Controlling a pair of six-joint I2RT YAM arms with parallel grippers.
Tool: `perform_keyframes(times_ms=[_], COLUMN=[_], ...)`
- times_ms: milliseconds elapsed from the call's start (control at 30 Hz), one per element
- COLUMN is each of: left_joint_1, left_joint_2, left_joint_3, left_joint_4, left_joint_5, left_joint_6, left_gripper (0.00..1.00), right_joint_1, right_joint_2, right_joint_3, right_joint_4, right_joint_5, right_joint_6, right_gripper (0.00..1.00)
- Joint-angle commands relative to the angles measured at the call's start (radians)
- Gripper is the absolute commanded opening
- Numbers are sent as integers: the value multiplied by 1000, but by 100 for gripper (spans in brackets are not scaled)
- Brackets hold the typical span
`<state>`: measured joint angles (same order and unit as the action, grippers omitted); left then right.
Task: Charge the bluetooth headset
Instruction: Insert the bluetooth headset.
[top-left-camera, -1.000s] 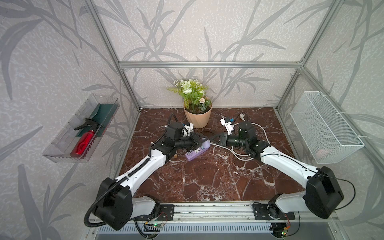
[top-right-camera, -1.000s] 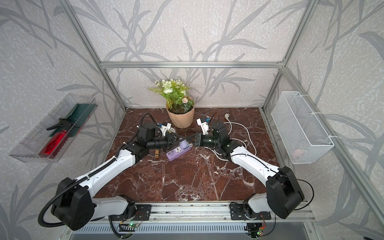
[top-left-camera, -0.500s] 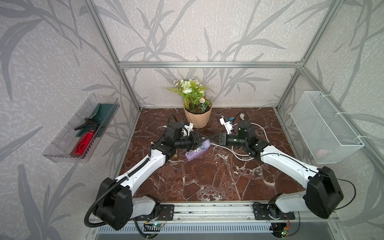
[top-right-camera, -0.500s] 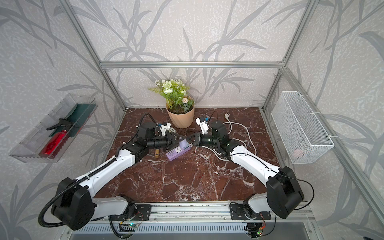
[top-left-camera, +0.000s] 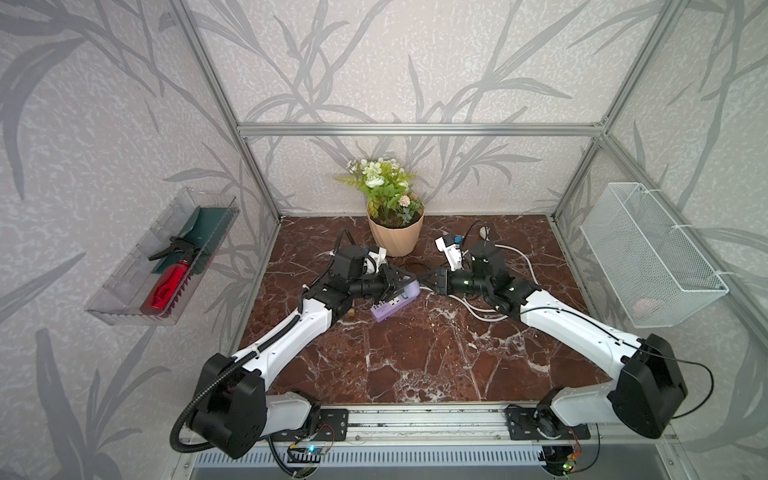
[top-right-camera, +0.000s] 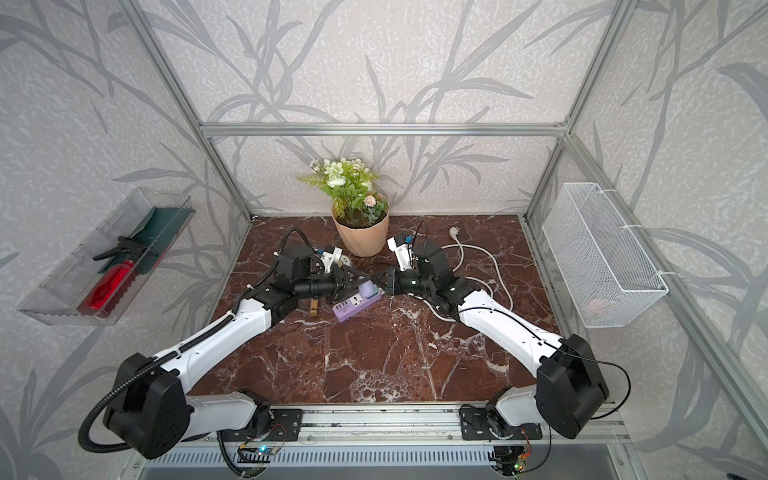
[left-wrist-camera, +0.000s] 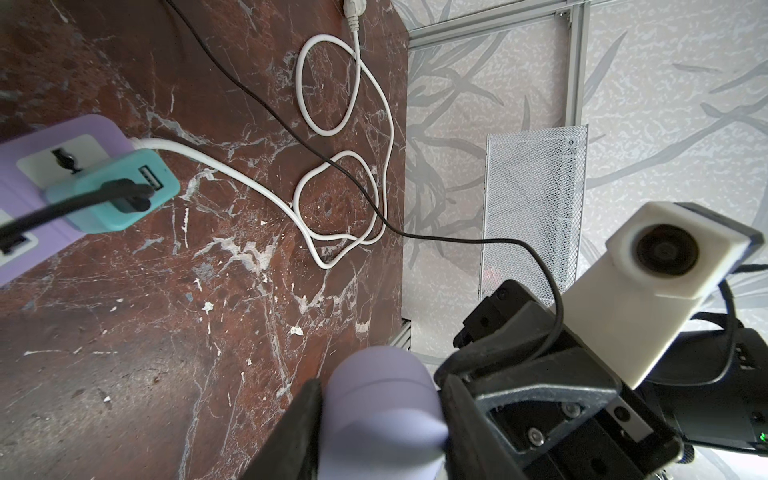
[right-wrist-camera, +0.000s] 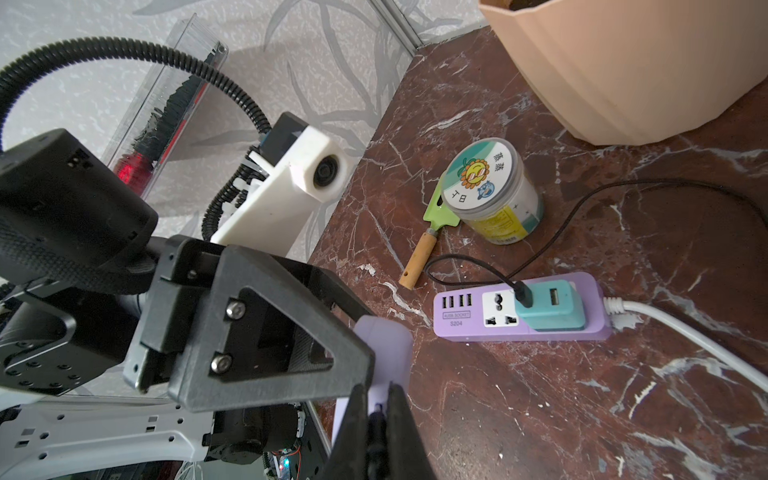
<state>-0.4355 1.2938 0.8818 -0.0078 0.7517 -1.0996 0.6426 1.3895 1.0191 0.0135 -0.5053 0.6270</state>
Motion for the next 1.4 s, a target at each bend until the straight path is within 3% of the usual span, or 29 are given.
perform_keyframes(times_ms=[0,500,1367], left_joint_1=[-2,-1,0], left_joint_2=[-2,-13,-6], left_joint_3=[16,33,-12], left_joint_4=[69,11,165], left_joint_5=[23,15,31], left_joint_6=[-22,3,-82], left_gripper=[6,6,5], right_joint_1=[38,102,140], right_joint_2=[-3,52,33], right_joint_3=[31,82,-1], right_joint_4=[-47,-47,112], right_joint_5=[-13,-6,146], right_joint_6=[0,43,232], right_gripper=[0,0,0])
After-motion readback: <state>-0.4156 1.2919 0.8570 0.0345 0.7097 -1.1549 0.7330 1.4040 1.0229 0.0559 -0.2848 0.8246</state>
